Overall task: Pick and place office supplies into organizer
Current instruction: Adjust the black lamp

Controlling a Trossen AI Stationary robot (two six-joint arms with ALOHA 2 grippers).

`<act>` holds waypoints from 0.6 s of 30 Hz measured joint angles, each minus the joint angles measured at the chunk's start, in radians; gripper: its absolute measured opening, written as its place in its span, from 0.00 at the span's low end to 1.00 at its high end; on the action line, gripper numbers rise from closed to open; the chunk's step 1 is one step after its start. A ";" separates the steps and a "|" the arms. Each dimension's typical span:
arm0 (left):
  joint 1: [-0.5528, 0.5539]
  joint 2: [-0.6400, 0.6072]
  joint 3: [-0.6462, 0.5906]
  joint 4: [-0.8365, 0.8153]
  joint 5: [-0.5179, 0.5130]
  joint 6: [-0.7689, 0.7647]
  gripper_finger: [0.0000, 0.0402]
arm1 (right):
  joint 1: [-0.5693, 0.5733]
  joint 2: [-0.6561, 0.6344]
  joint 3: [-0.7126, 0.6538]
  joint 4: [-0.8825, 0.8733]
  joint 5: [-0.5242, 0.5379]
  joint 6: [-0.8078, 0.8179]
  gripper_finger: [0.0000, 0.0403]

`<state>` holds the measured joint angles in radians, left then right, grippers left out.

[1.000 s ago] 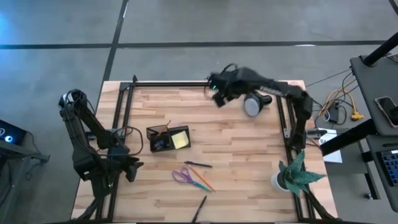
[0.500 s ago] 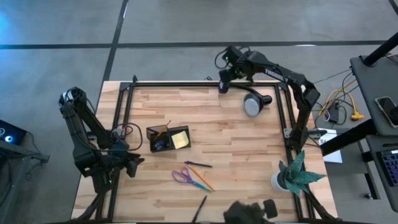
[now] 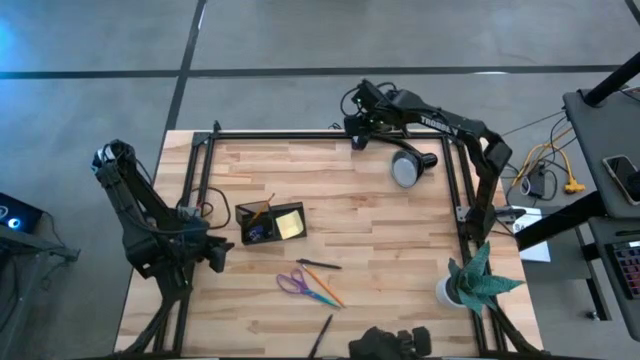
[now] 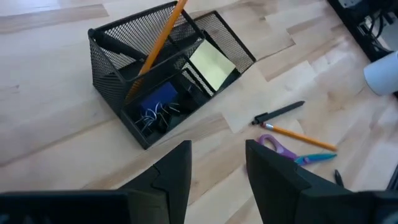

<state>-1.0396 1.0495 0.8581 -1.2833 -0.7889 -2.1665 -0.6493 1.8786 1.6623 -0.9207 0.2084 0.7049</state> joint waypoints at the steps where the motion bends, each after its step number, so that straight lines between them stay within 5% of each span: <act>1: 0.000 -0.004 0.000 -0.001 -0.001 0.000 0.33 | 0.006 0.000 -0.001 0.019 0.002 0.004 0.57; 7: 0.000 -0.011 0.000 -0.007 0.009 0.000 0.33 | 0.017 0.001 -0.080 0.167 0.047 0.111 0.65; 18: 0.000 -0.001 0.000 0.015 0.062 0.000 0.33 | 0.082 -0.016 -0.079 0.106 0.191 0.142 0.72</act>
<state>-1.0397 1.0481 0.8577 -1.2684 -0.7265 -2.1662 -0.5671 1.8626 1.5833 -0.8151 0.3998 0.8466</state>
